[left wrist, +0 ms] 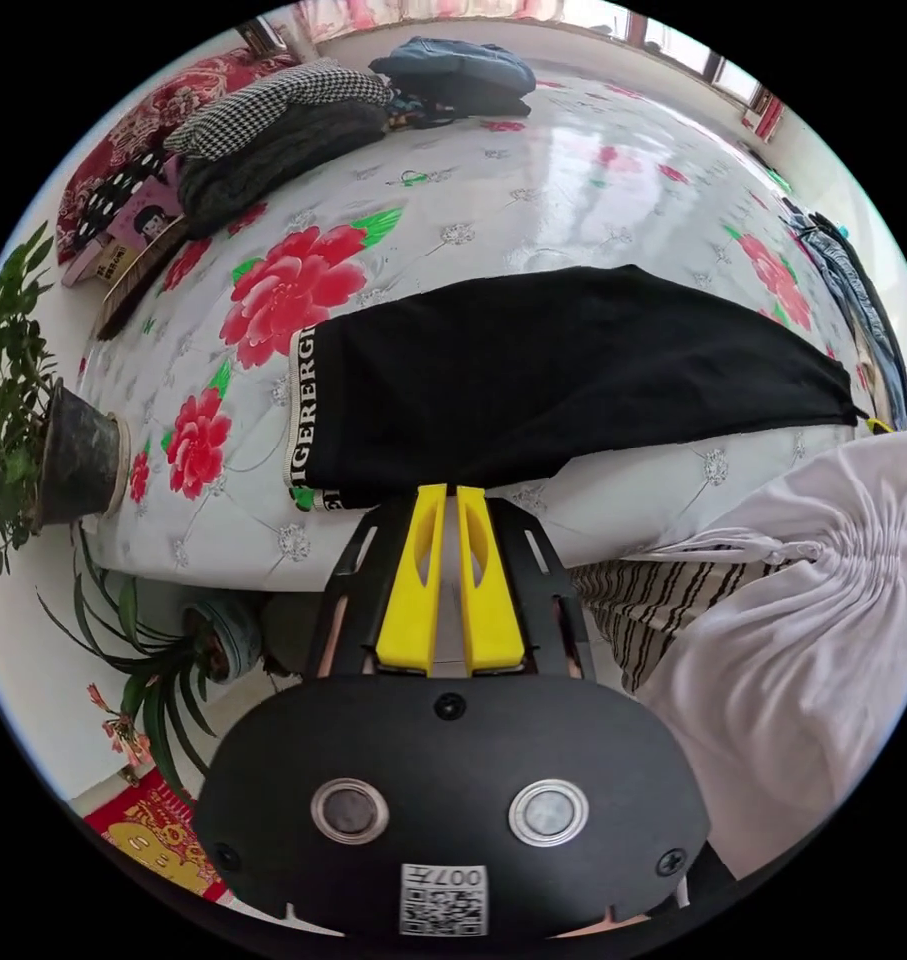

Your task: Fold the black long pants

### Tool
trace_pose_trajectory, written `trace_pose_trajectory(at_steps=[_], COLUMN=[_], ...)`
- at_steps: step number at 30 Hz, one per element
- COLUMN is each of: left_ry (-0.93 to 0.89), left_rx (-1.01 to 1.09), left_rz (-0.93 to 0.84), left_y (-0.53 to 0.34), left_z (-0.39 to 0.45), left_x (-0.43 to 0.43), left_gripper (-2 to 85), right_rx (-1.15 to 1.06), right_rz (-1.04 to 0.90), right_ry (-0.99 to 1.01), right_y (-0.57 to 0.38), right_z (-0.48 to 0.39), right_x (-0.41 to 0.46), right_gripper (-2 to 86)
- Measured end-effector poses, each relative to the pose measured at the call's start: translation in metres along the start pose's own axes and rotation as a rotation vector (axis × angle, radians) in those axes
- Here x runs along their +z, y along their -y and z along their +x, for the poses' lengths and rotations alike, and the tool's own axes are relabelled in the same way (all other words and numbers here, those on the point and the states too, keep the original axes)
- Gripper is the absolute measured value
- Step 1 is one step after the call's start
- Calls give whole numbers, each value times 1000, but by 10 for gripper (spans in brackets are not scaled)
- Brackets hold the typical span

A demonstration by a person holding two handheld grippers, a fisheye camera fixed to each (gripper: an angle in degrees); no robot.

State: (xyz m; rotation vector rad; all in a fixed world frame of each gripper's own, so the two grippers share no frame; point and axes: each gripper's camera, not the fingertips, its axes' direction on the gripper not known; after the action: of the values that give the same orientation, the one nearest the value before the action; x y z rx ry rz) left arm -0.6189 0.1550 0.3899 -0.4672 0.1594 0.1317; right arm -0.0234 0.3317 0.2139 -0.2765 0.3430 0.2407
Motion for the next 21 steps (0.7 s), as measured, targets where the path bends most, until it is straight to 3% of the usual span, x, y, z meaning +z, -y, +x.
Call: trace_pose_trajectory(at_steps=[10,17,21], left_ry=[56,-207,-219], left_rx=[-435,-685,-688], left_rz=[27,112,64], left_y=[-38,-36,-14], left_z=[-50,-87,-88], left_x=[-5,25,49], left_gripper=[0,72,92], right_rx=[558,428,353], right_rz=[279,16,-1], right_ry=[411,456,301], right_y=[-21,27,46], right_z=[201,181,125], right_x=[-21,40,55], right_gripper=[51,64,45])
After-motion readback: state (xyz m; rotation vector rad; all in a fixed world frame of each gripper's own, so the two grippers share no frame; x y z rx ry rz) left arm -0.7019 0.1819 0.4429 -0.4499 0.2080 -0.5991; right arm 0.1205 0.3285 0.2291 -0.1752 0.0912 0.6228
